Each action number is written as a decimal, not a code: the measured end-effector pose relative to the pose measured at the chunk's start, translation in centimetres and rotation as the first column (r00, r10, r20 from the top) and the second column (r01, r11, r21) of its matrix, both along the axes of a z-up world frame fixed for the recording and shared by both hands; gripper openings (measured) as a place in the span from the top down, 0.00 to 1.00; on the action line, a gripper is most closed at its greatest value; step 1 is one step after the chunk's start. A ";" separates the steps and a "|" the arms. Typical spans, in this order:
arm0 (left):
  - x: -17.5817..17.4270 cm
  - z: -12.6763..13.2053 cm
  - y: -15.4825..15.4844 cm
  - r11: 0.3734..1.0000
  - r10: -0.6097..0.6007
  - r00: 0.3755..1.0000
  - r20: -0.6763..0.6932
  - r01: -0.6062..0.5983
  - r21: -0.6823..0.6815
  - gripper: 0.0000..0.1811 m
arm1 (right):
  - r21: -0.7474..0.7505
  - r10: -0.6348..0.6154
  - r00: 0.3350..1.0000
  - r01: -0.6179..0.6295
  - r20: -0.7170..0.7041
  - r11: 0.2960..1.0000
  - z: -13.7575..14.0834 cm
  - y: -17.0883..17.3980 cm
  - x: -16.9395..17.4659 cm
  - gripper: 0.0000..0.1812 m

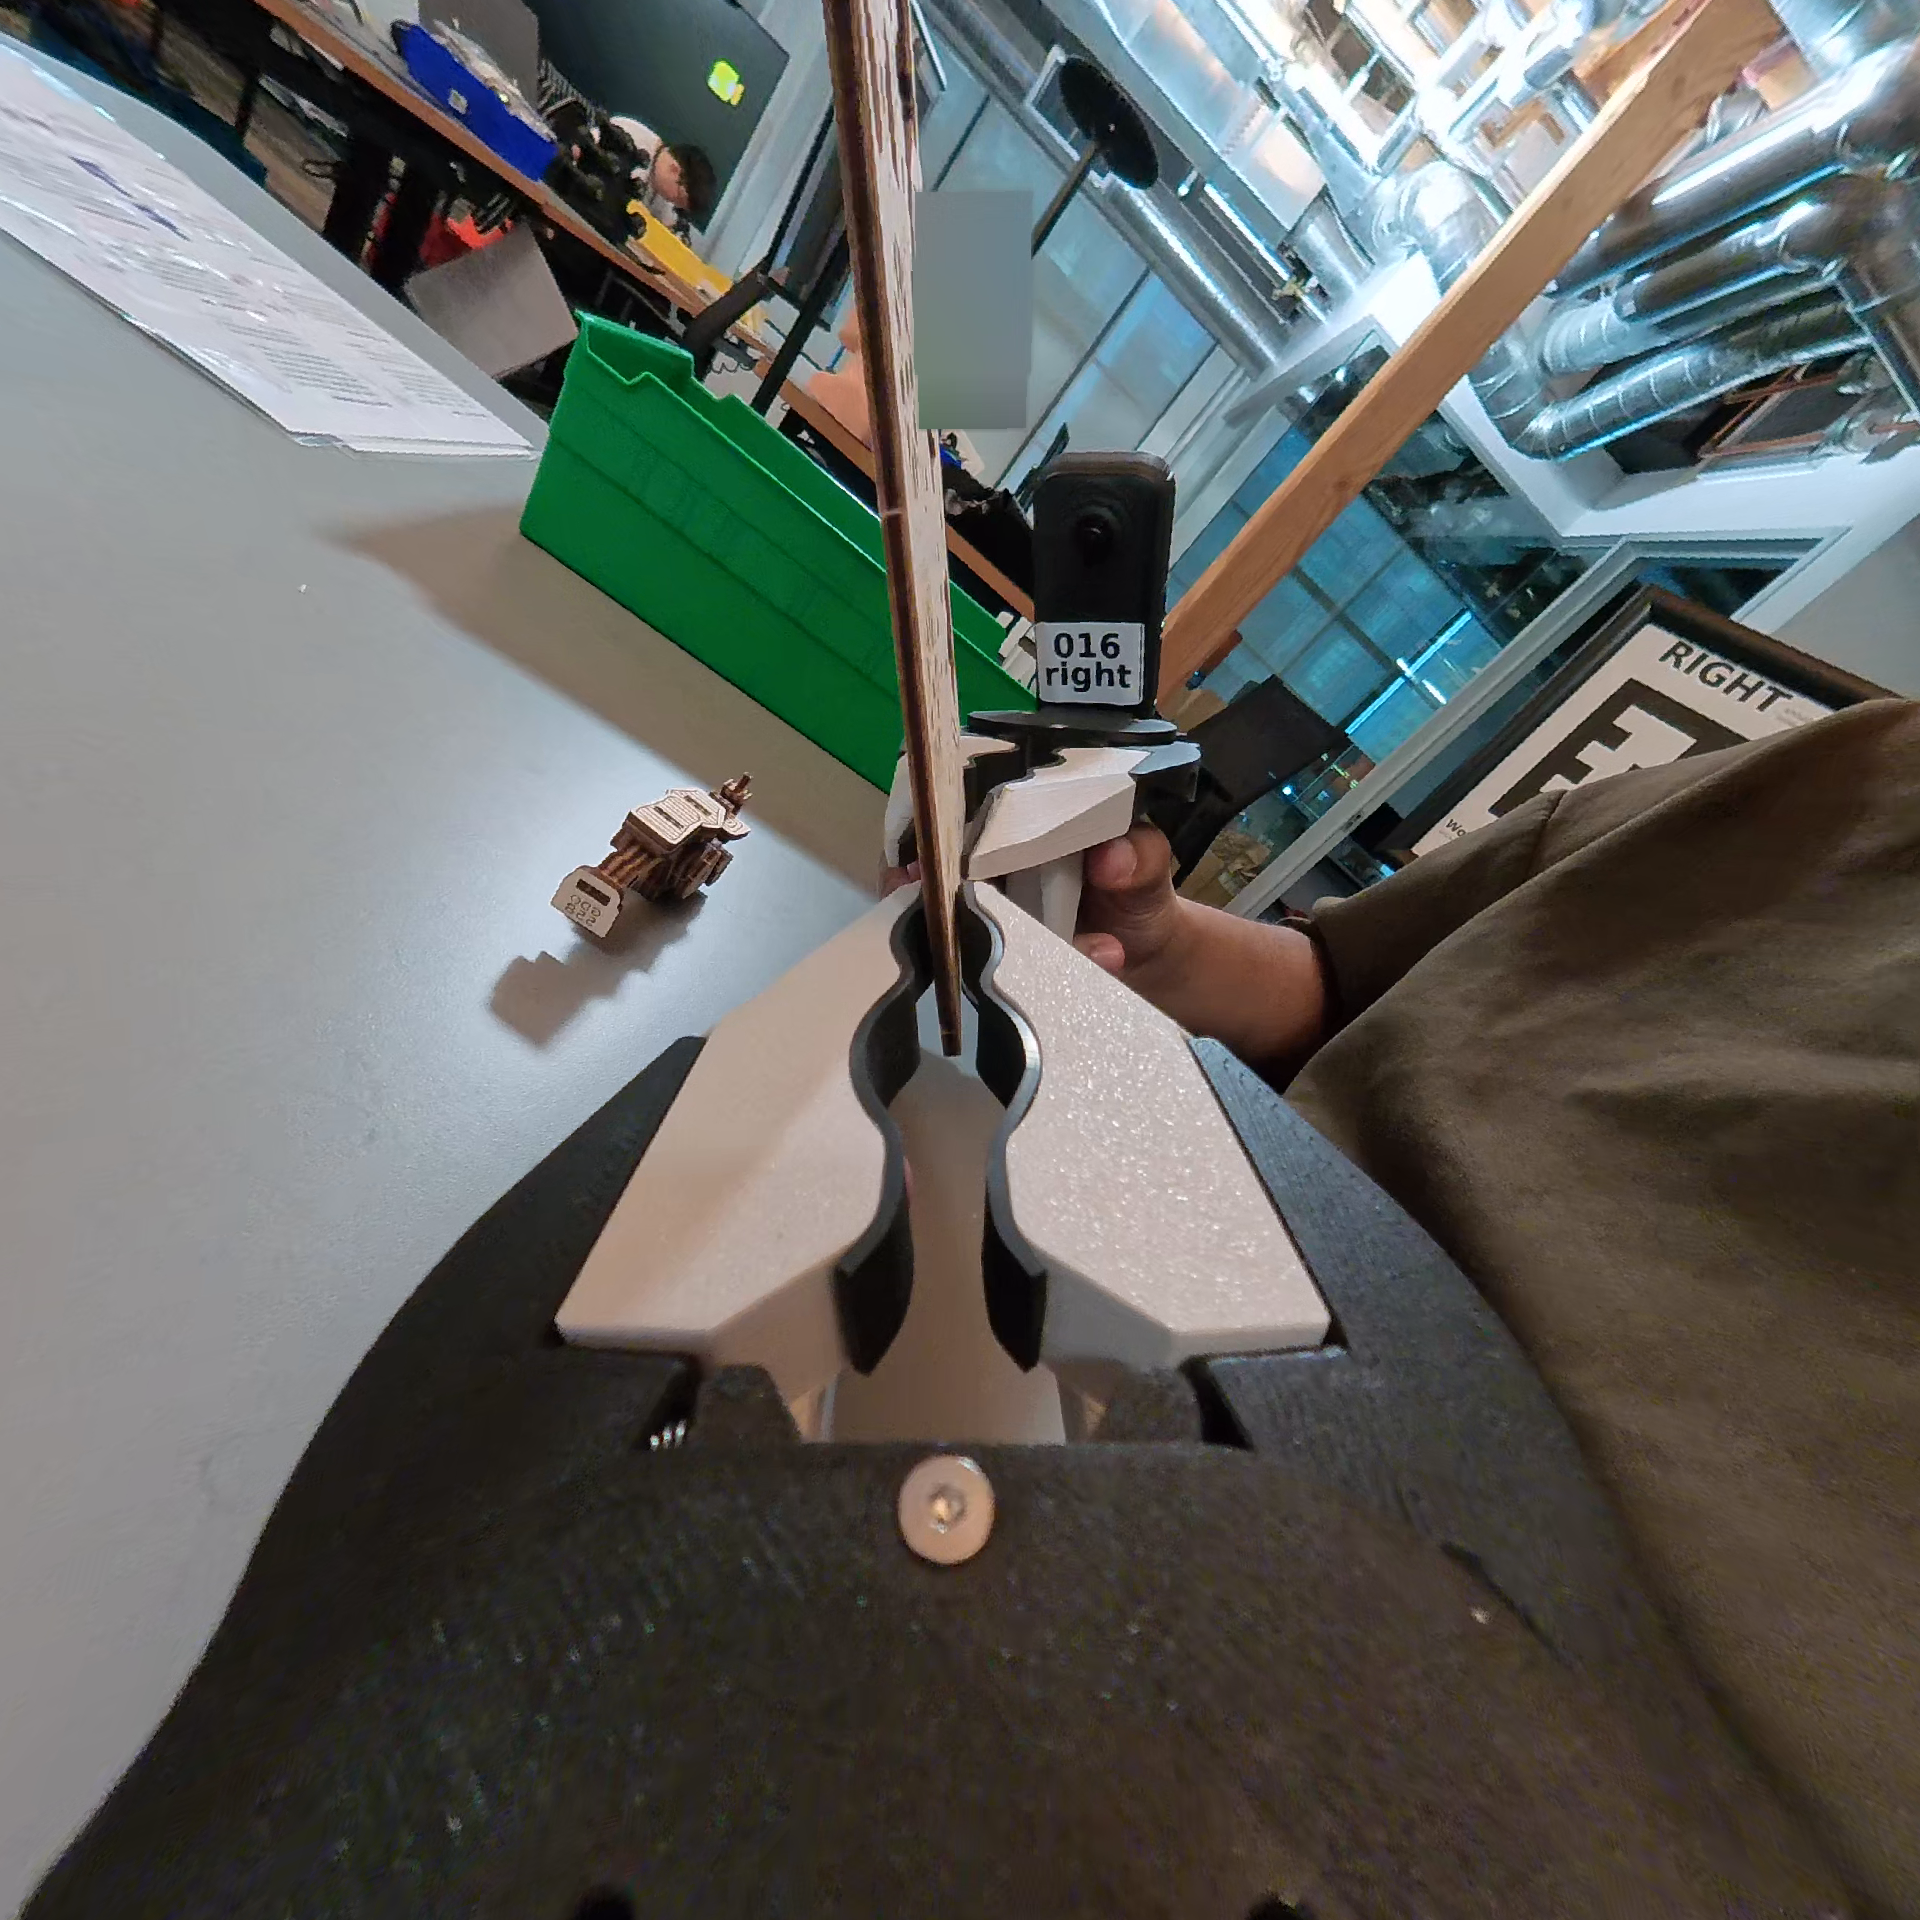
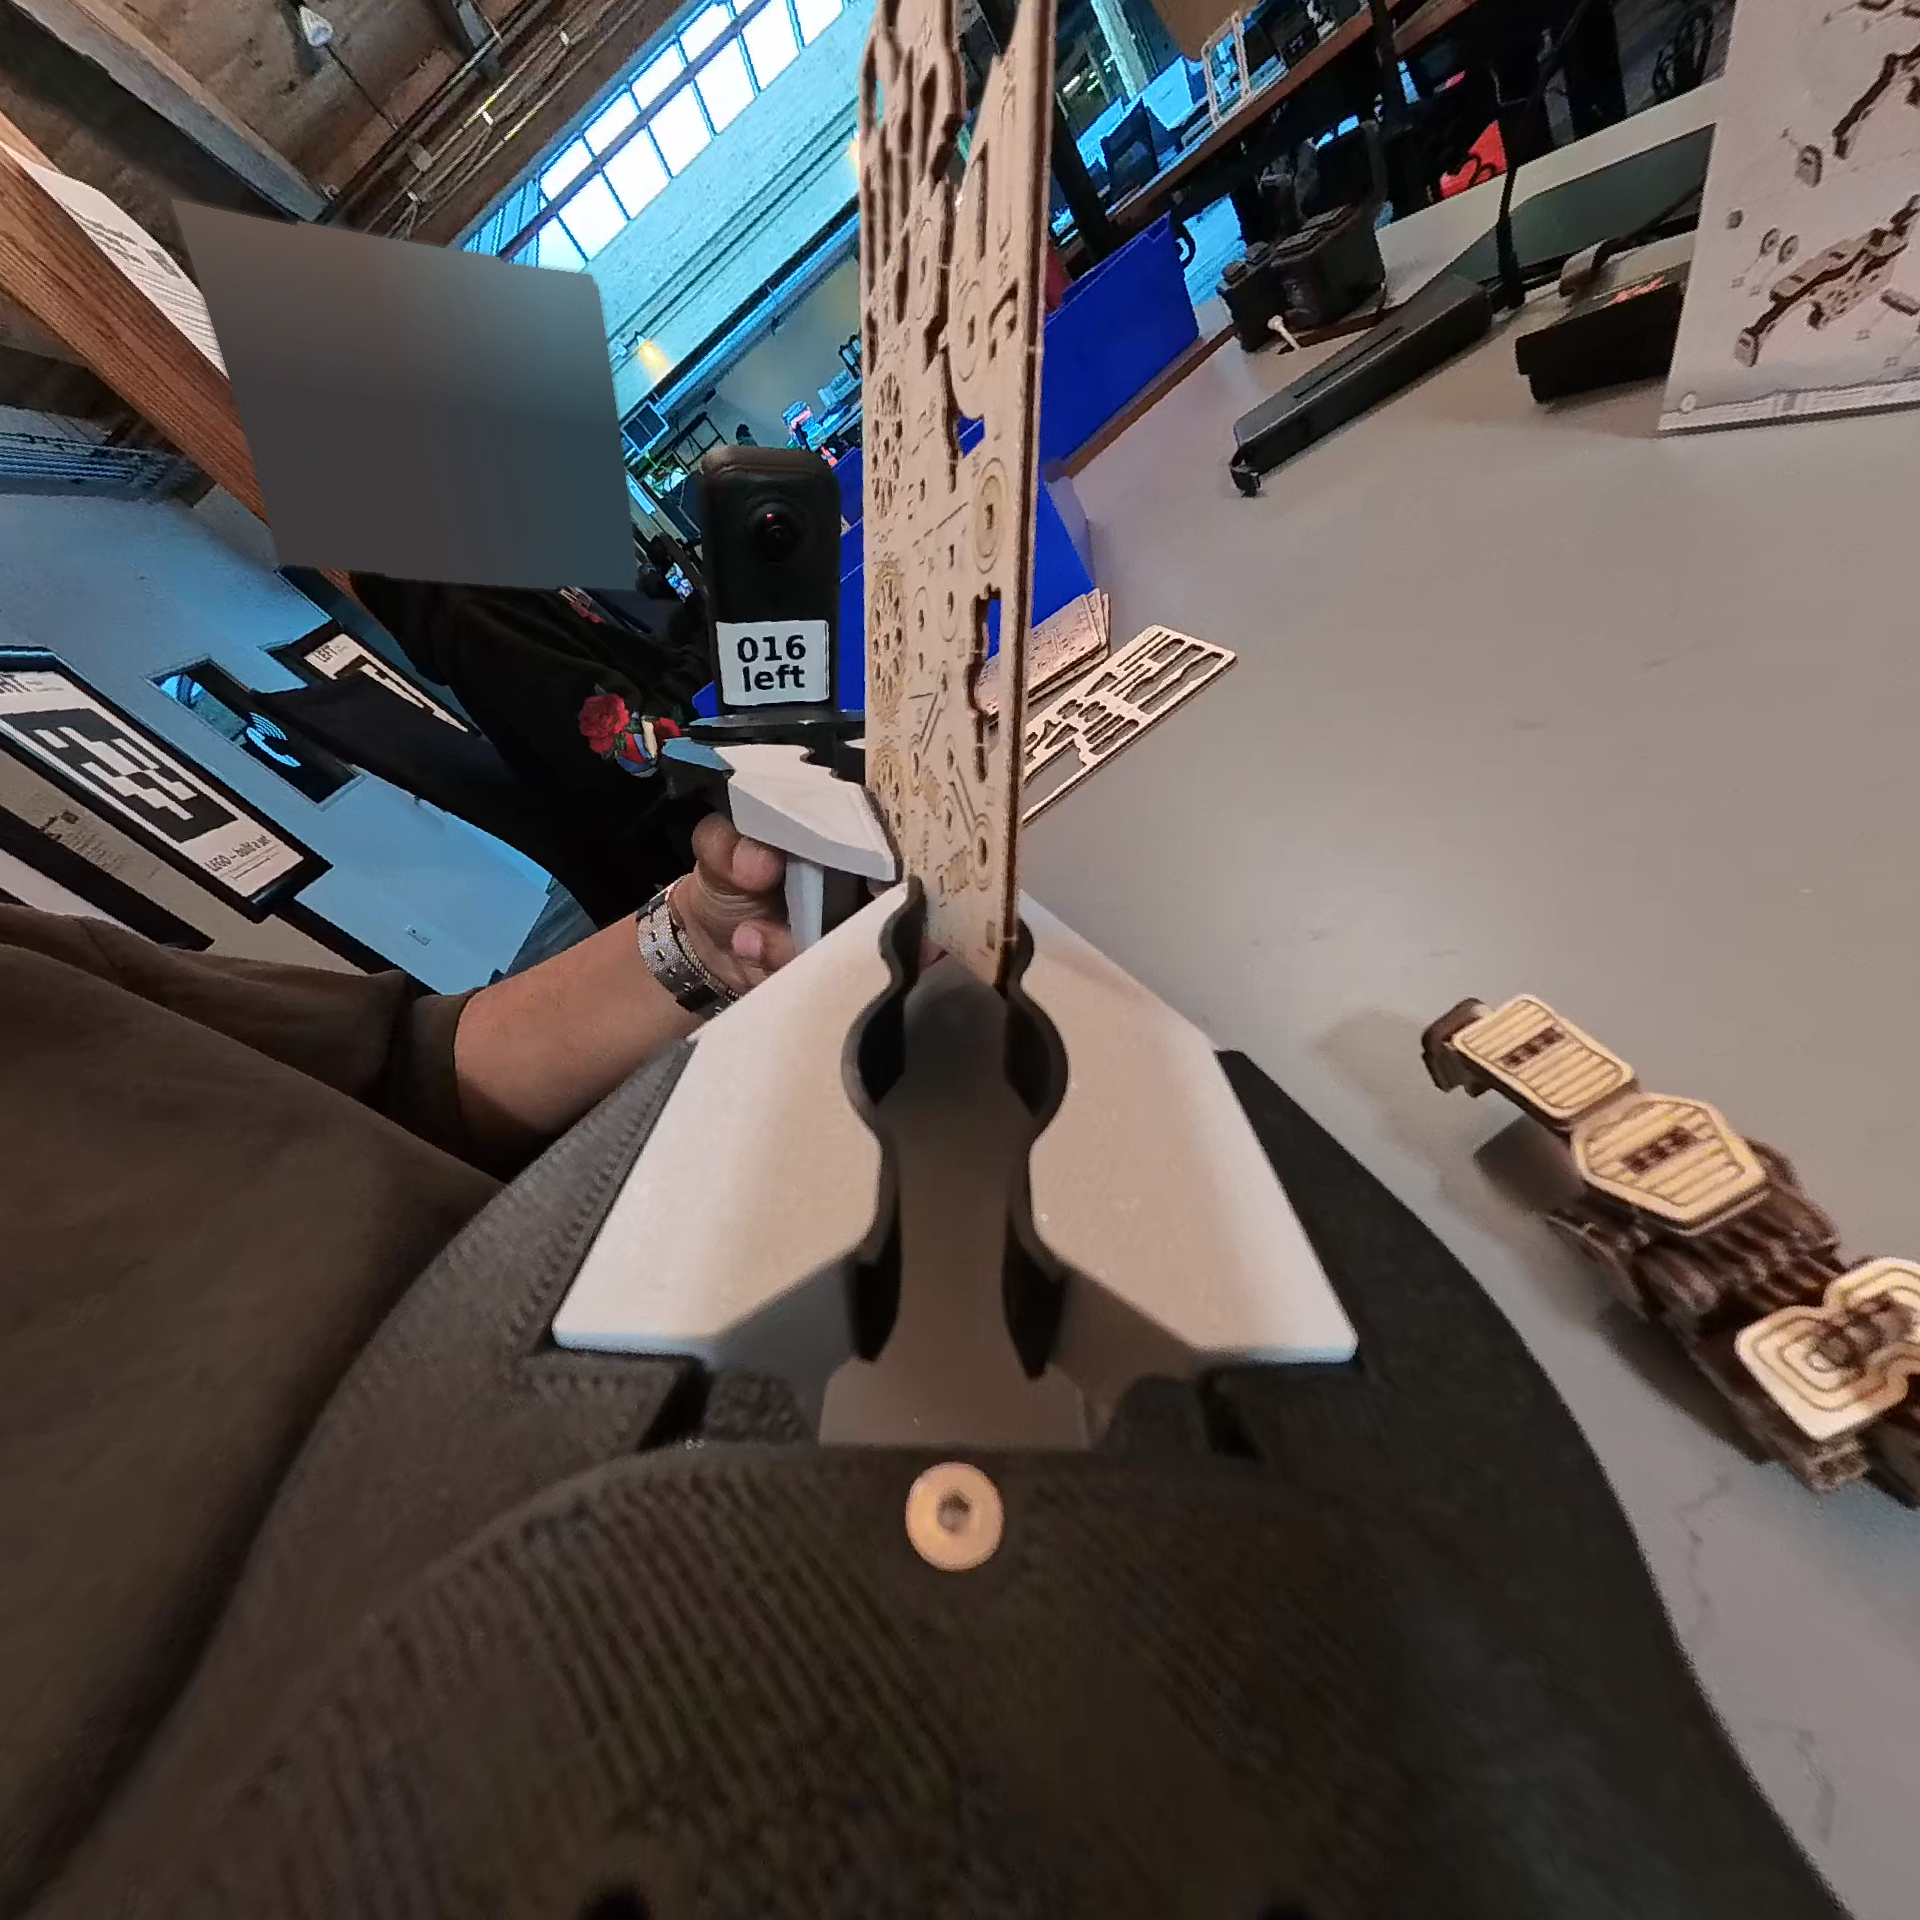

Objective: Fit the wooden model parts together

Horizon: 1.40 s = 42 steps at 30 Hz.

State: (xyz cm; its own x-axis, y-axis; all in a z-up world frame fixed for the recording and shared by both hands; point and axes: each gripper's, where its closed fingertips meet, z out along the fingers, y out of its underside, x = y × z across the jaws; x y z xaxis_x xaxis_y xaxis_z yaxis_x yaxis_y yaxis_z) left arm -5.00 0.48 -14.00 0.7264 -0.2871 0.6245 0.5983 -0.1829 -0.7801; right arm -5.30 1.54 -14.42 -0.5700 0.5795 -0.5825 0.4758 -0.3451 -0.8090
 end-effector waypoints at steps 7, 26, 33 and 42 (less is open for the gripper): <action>-0.1 0.3 -0.1 1.000 -0.005 1.000 0.024 0.004 0.014 1.00 | -0.041 0.025 1.000 -0.025 0.002 0.999 0.3 -0.2 0.2 0.93; -0.4 1.1 -0.6 0.998 -0.030 0.994 0.106 0.024 0.057 1.00 | -0.131 0.048 0.999 -0.047 0.003 0.990 1.2 0.1 0.3 0.96; -0.4 1.1 -0.6 0.998 -0.031 0.994 0.107 0.025 0.058 1.00 | -0.145 0.051 0.999 -0.049 0.008 0.988 1.1 0.1 0.3 0.98; -0.5 1.0 -0.5 0.998 -0.026 0.993 0.111 0.020 0.052 1.00 | -0.174 0.066 0.998 -0.062 0.014 0.983 1.3 0.0 0.4 1.00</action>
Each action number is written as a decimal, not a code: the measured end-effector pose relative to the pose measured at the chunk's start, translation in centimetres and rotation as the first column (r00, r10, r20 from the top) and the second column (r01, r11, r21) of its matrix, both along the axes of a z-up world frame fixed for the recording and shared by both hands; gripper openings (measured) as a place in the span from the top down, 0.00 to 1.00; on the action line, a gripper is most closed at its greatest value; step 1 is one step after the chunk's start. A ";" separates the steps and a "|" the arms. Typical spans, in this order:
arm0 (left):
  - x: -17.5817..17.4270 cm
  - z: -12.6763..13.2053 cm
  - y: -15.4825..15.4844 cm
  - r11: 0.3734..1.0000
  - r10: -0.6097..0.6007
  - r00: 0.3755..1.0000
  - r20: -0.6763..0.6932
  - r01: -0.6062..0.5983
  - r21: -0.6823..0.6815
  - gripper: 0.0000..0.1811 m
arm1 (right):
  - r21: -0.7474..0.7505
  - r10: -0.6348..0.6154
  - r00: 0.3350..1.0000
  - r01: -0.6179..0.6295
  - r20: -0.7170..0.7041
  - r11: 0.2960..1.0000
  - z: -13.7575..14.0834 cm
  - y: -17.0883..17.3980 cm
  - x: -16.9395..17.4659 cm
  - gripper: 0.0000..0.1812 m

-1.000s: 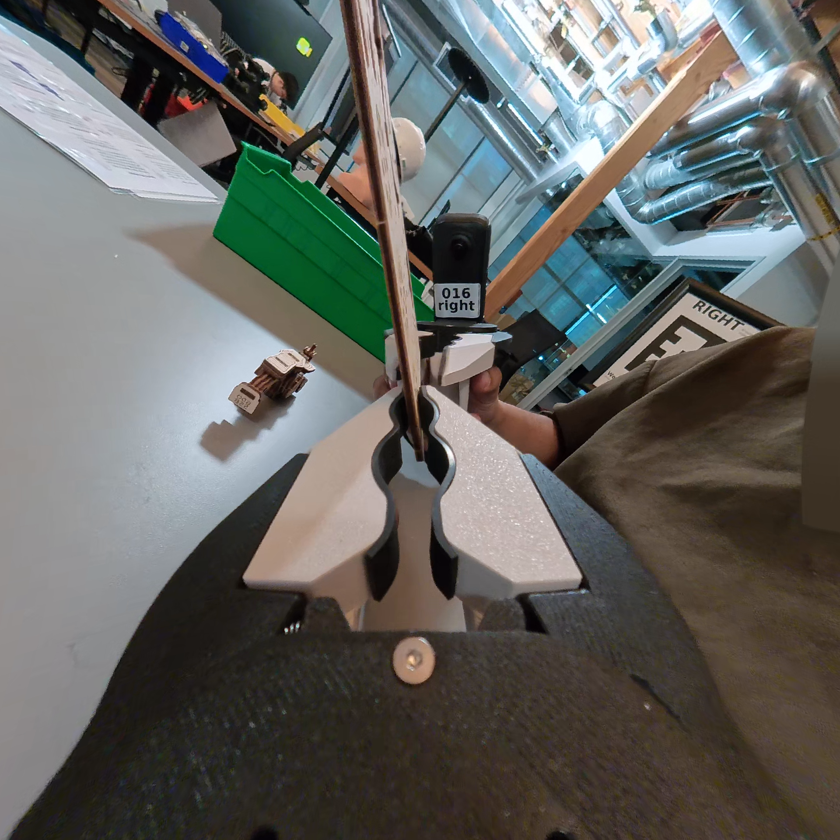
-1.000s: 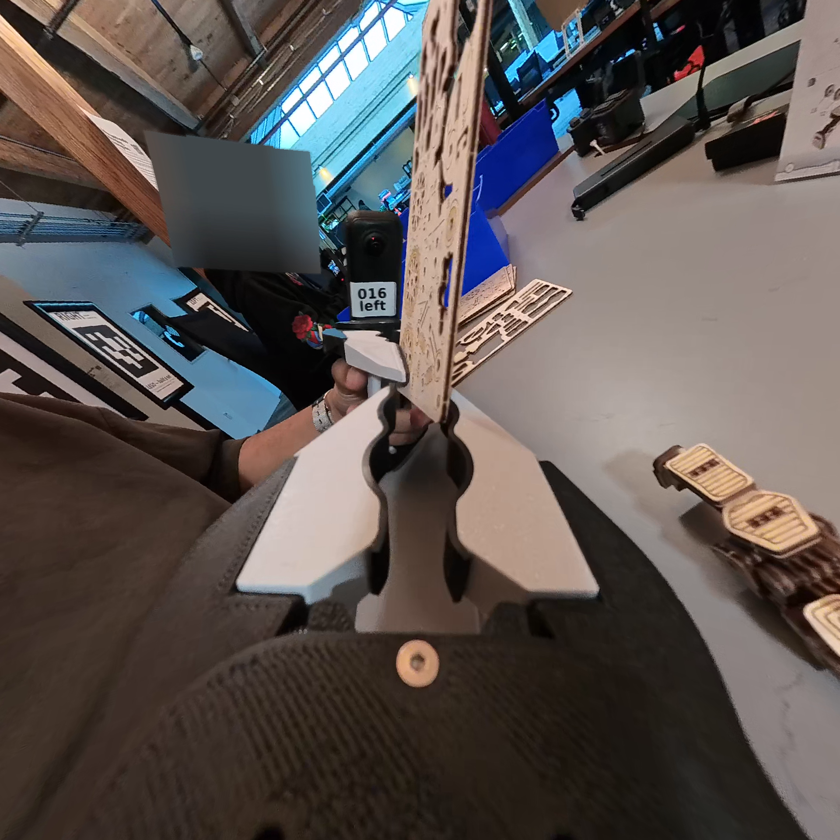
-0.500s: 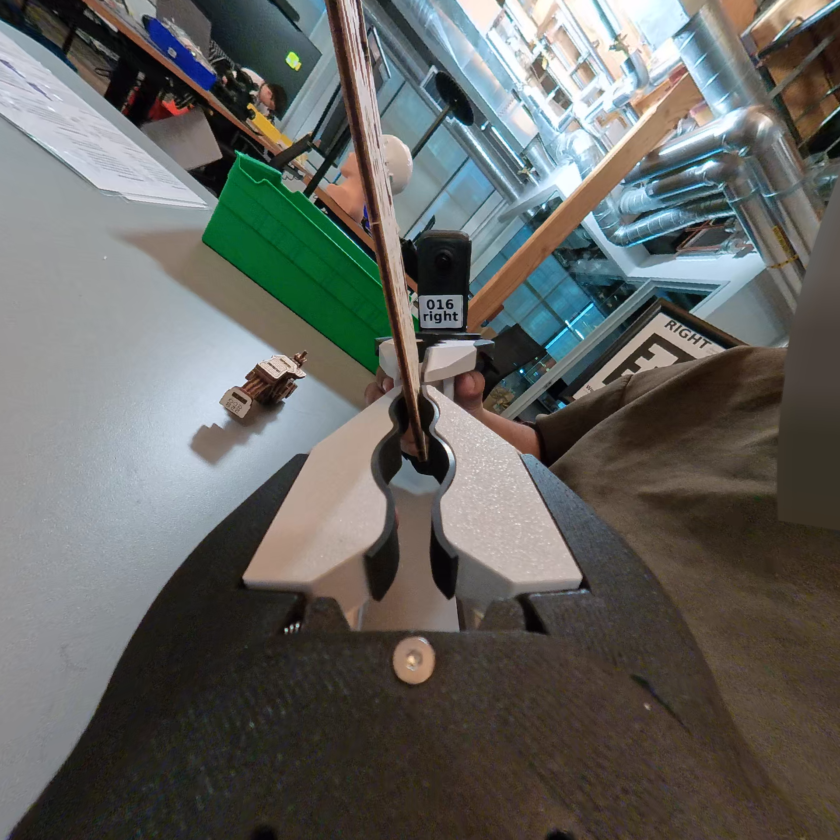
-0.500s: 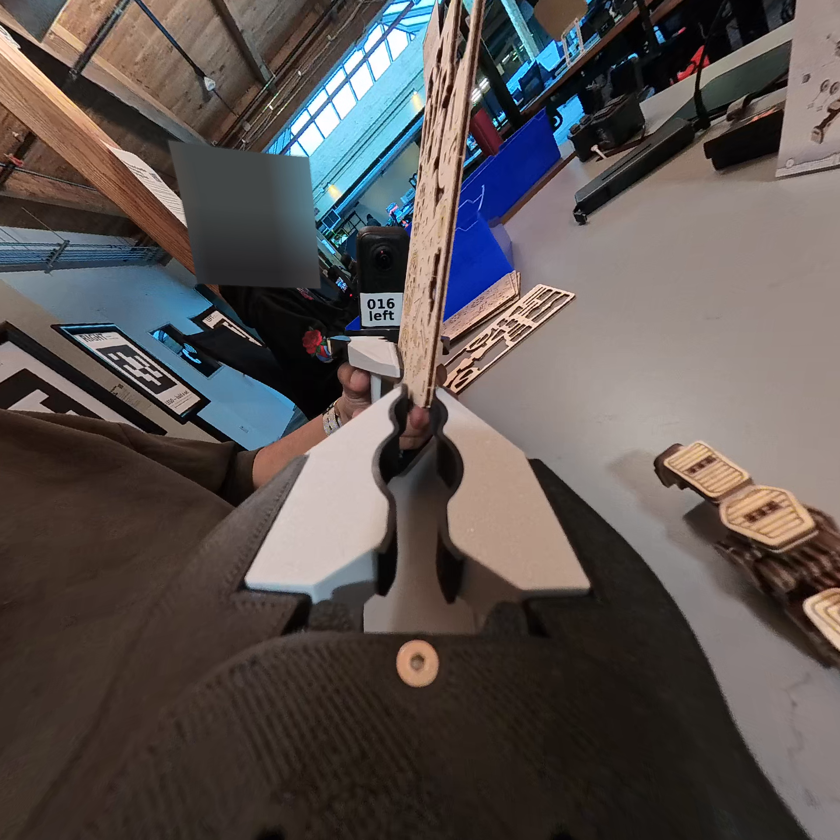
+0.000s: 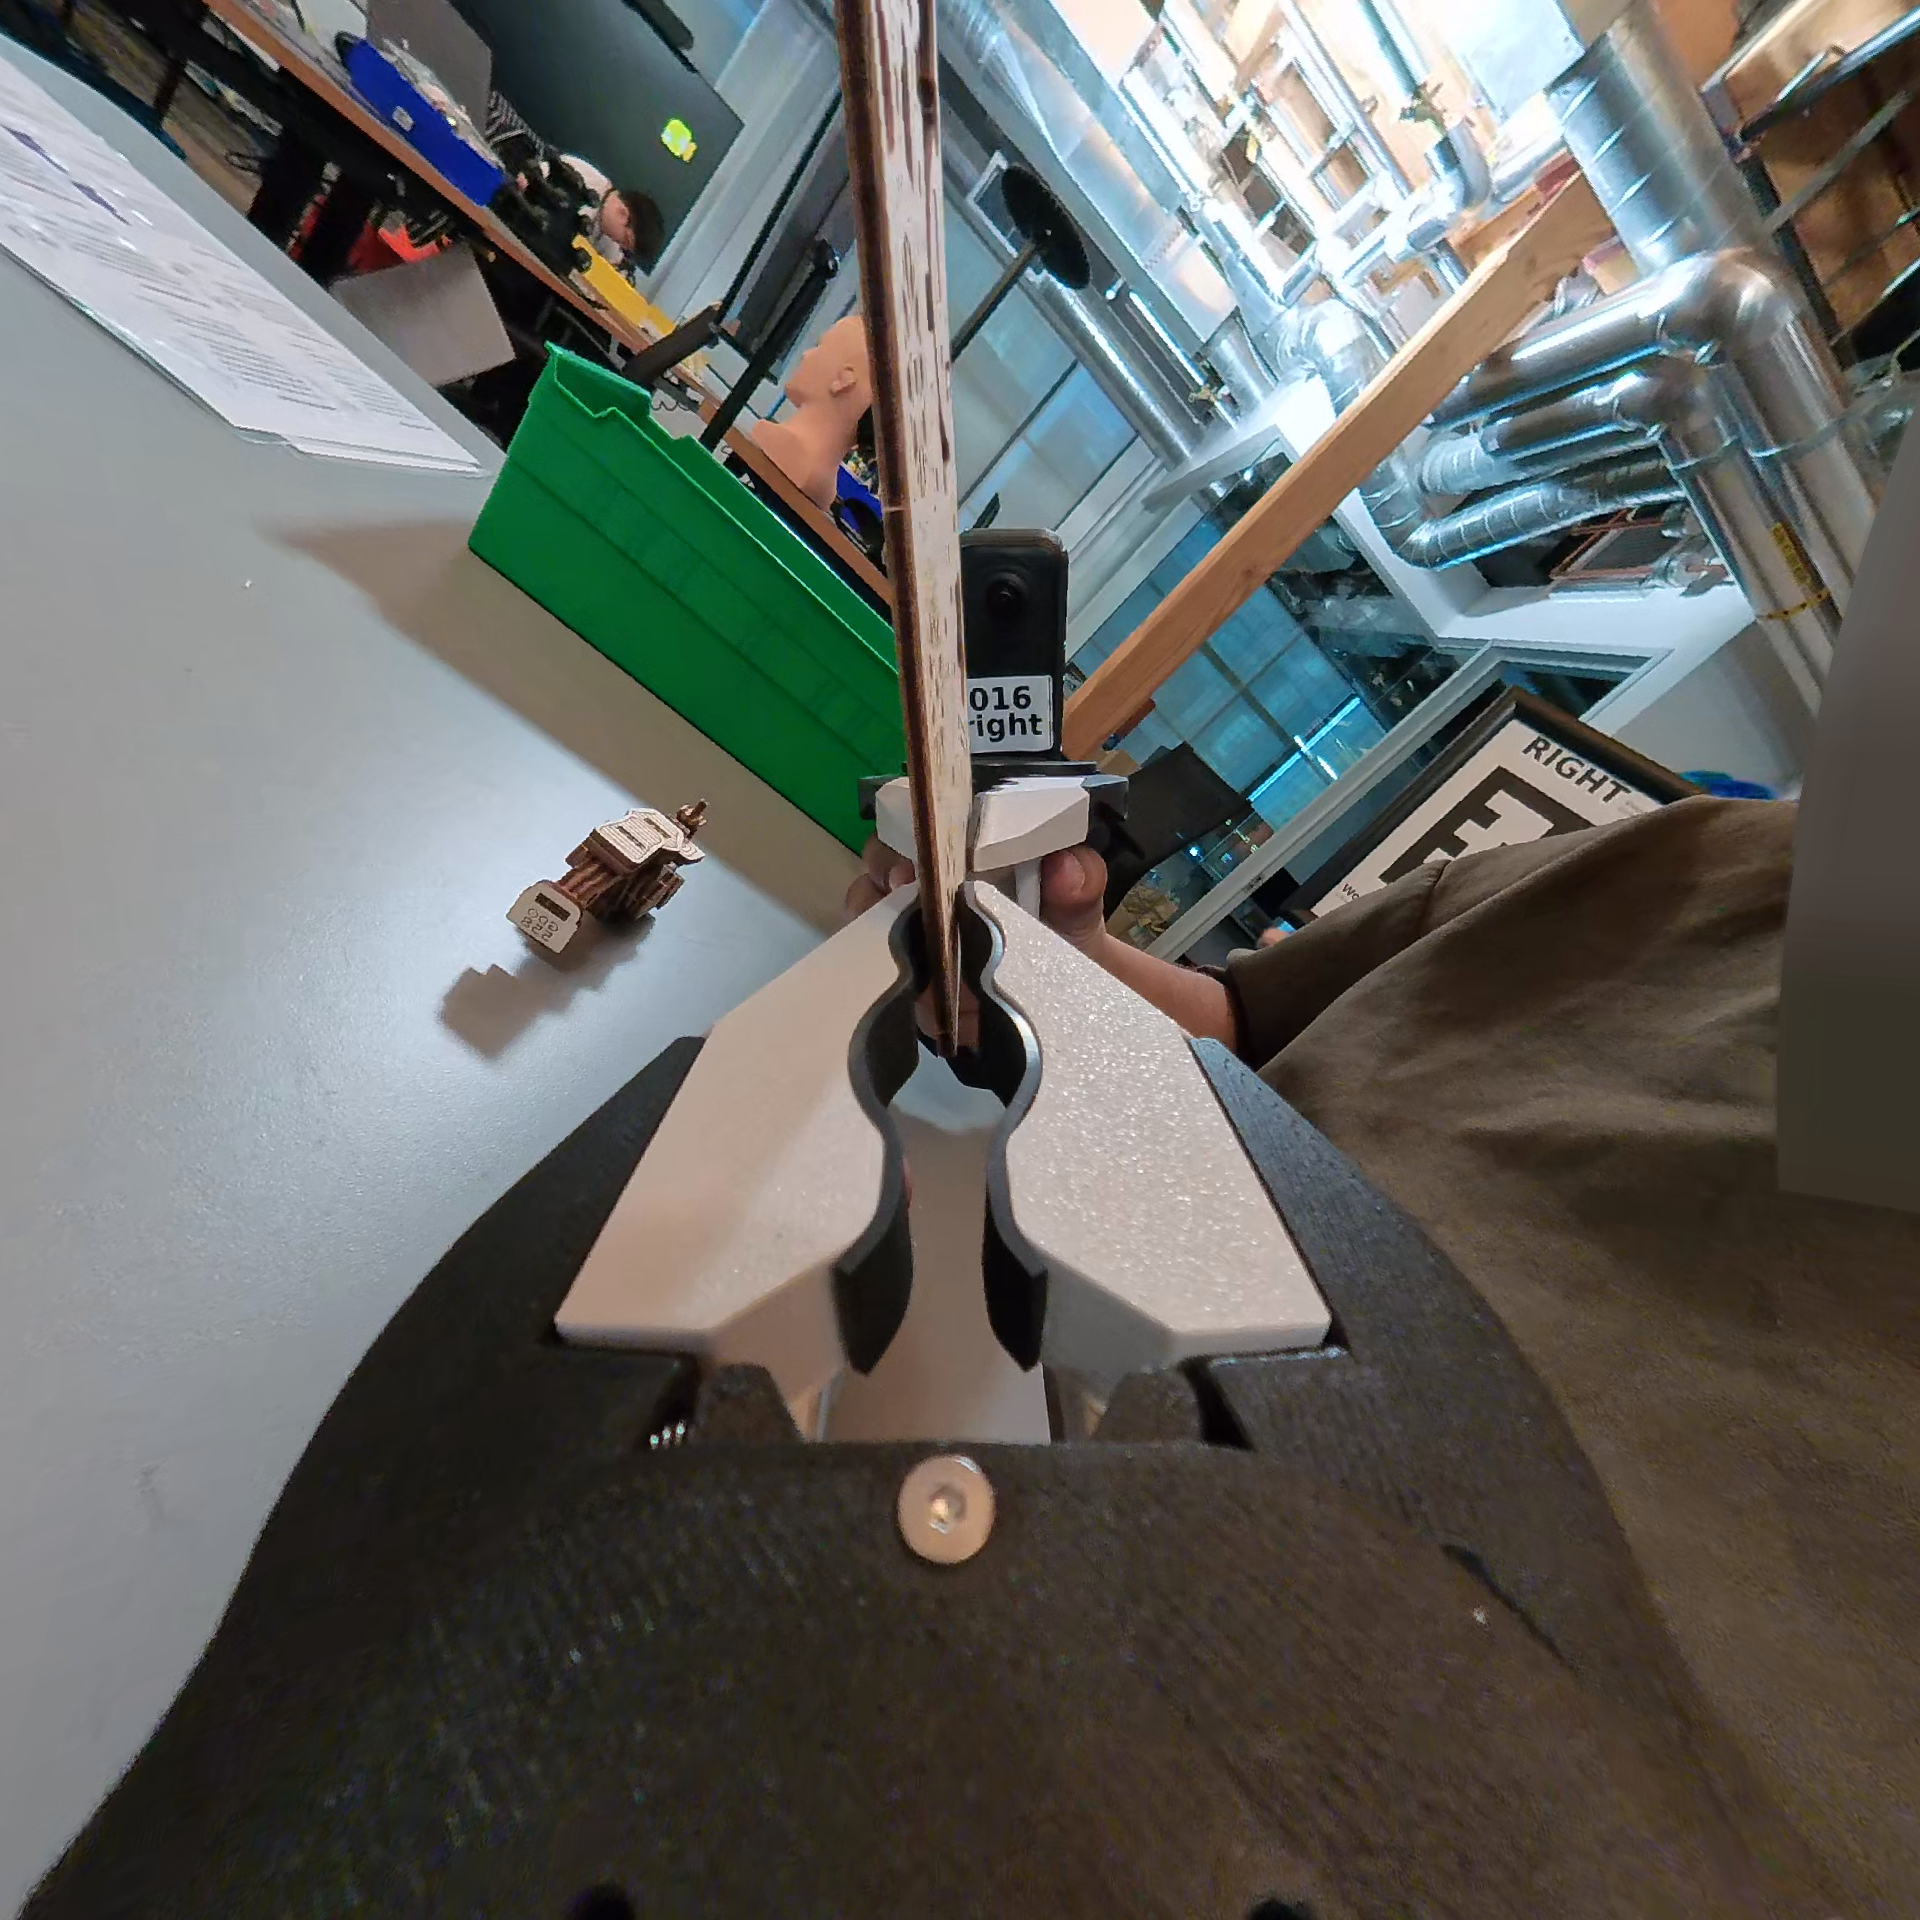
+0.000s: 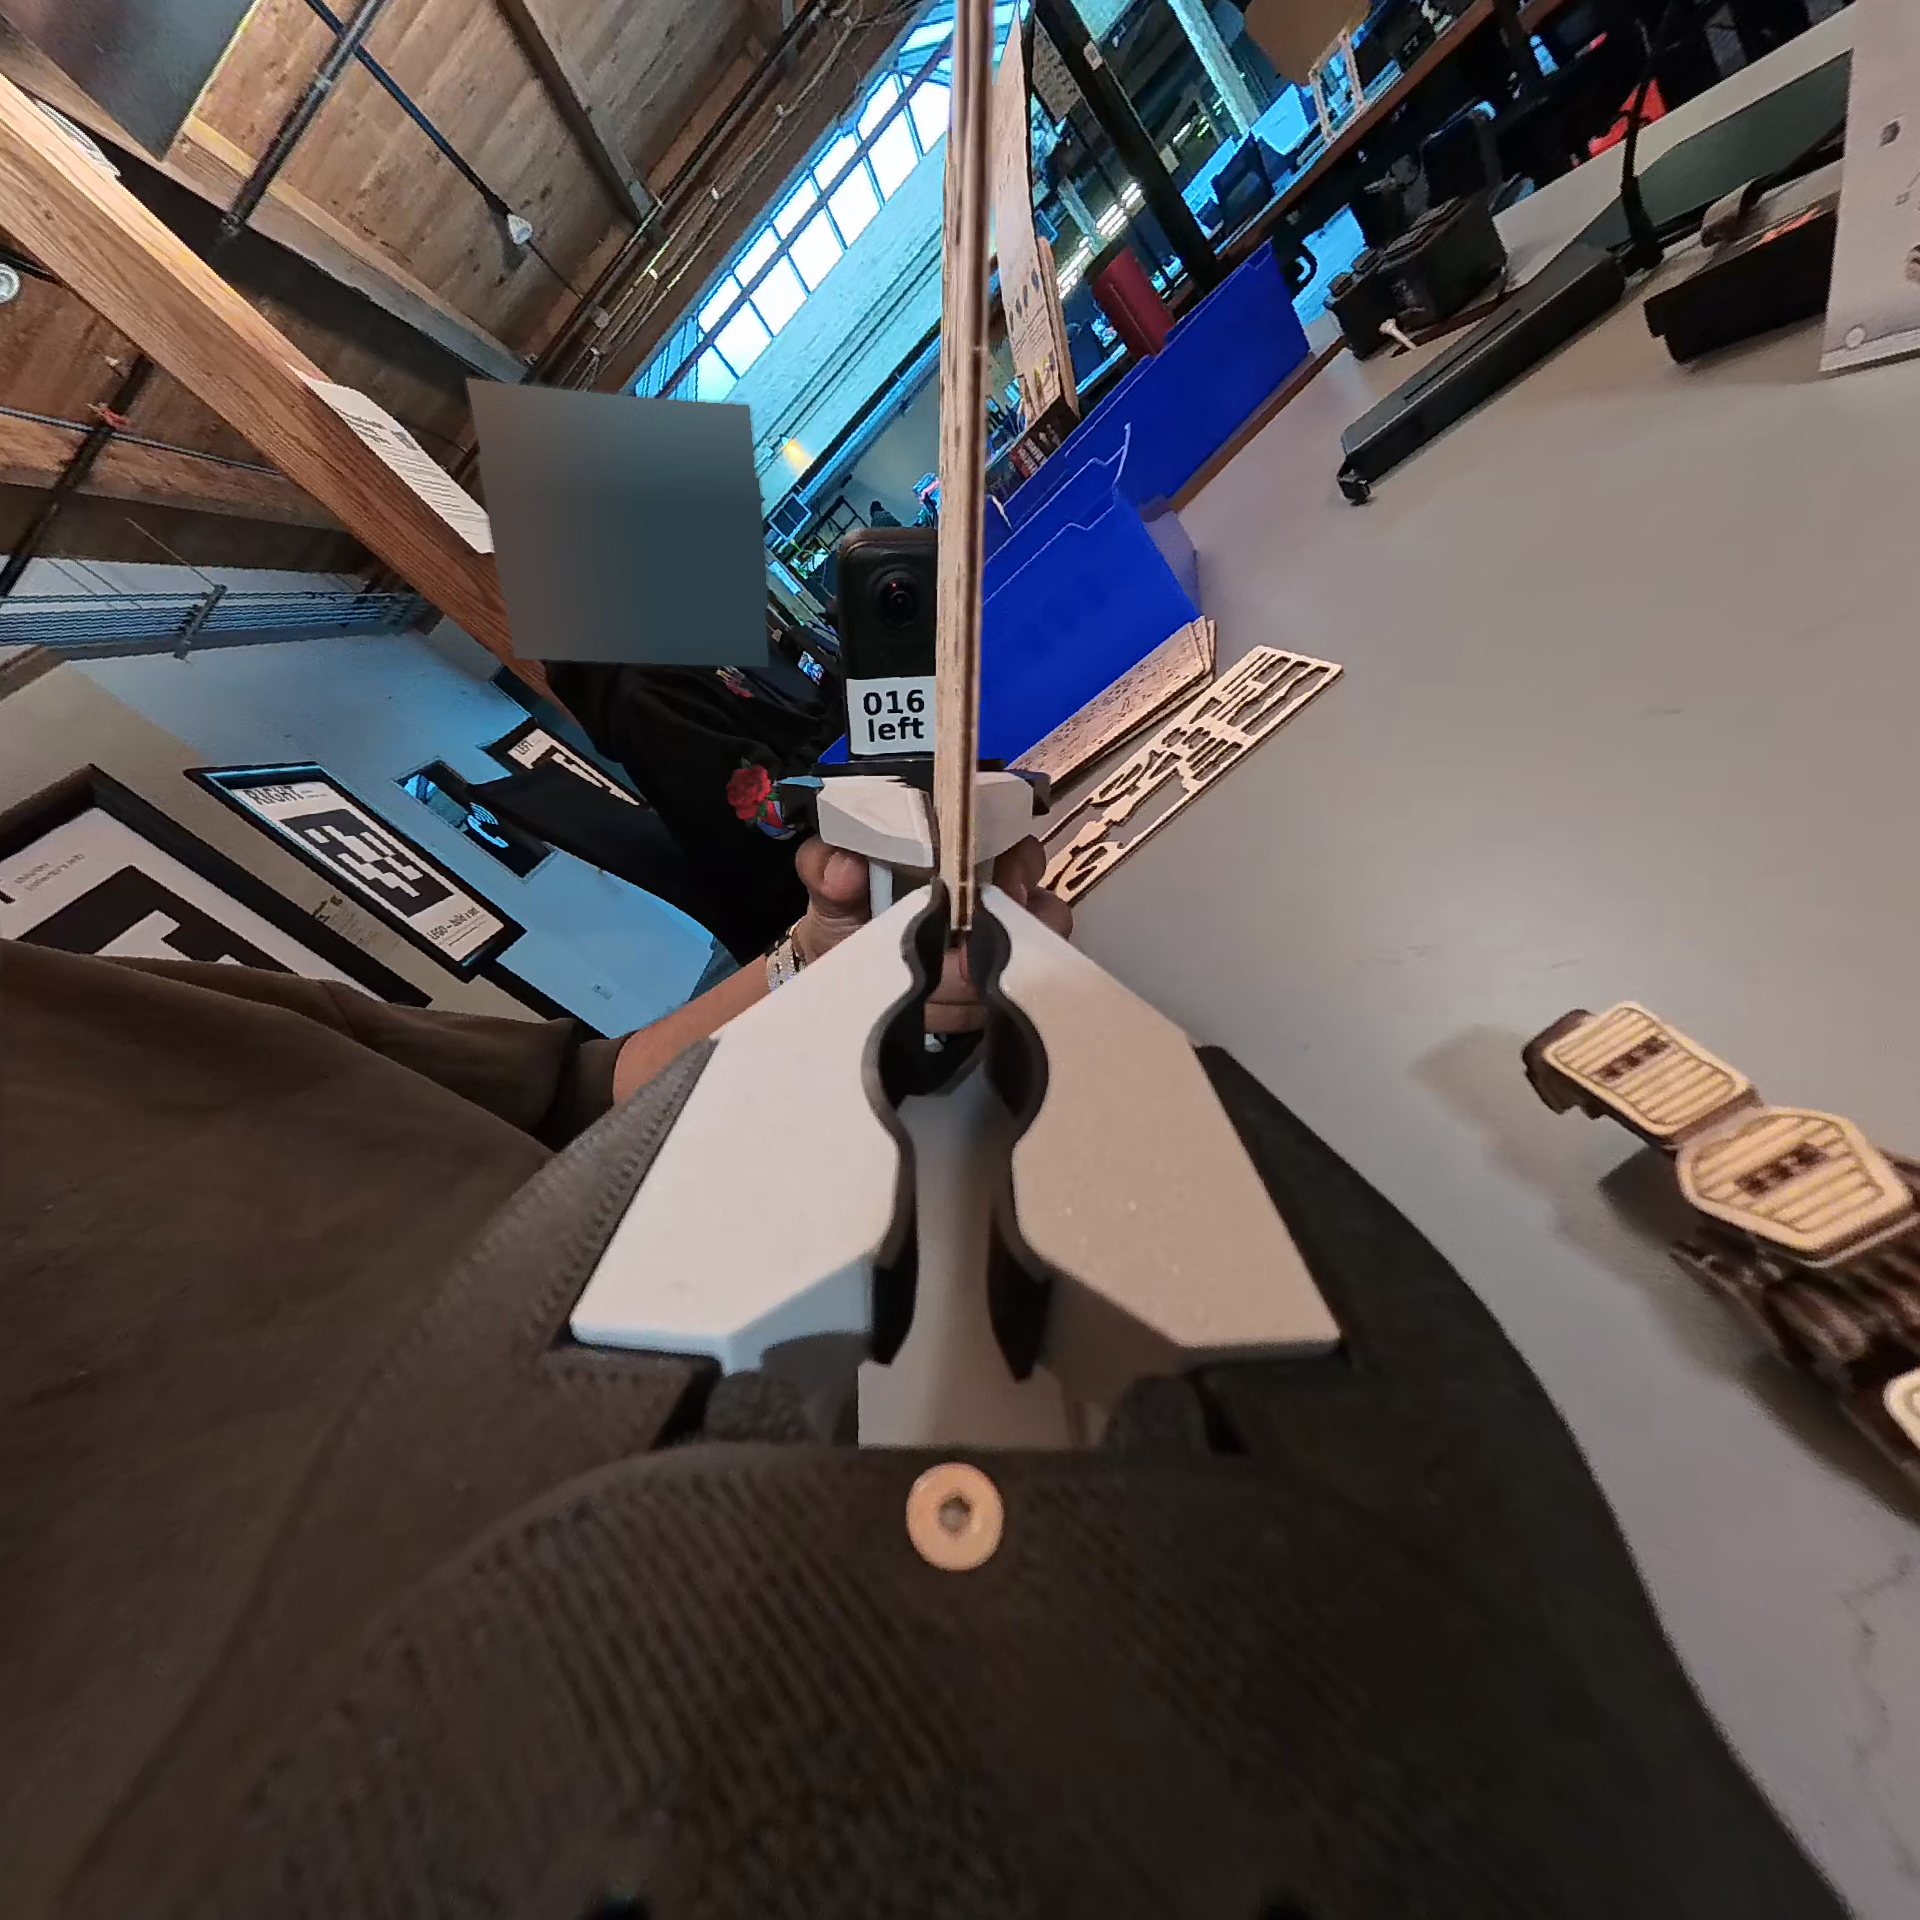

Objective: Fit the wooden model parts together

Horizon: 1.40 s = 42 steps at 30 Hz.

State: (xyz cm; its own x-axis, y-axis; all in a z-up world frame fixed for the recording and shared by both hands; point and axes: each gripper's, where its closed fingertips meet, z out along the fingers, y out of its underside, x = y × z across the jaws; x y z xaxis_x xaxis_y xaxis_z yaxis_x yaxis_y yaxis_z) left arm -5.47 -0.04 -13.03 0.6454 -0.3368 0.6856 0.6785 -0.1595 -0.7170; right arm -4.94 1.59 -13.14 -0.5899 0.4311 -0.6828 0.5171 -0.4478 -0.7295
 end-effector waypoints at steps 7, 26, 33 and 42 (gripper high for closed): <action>-0.1 -0.1 0.1 1.000 0.009 1.000 0.000 -0.009 -0.006 0.99 | 0.014 -0.006 1.000 0.007 -0.018 1.000 0.1 0.0 0.0 1.00; -0.4 -0.4 0.3 0.999 0.046 0.998 -0.030 -0.047 -0.019 0.94 | 0.068 -0.048 0.996 0.053 -0.076 0.996 0.3 0.0 -0.2 1.00; -0.2 -0.6 0.4 0.999 0.044 0.998 -0.050 -0.046 -0.030 0.93 | 0.077 -0.050 0.995 0.056 -0.087 0.995 0.4 -0.1 -0.2 1.00; -0.4 -0.6 0.4 0.998 0.053 0.998 -0.041 -0.054 -0.027 0.95 | 0.075 -0.053 0.995 0.059 -0.087 0.995 0.4 0.0 -0.2 0.99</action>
State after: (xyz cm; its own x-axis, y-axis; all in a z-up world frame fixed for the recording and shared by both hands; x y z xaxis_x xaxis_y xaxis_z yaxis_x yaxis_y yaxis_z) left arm -5.87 0.35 -13.59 0.6896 -0.2817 0.6672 0.6571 -0.1440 -0.7399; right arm -5.13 1.54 -12.76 -0.6179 0.5145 -0.5945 0.4275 -0.4148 -0.8032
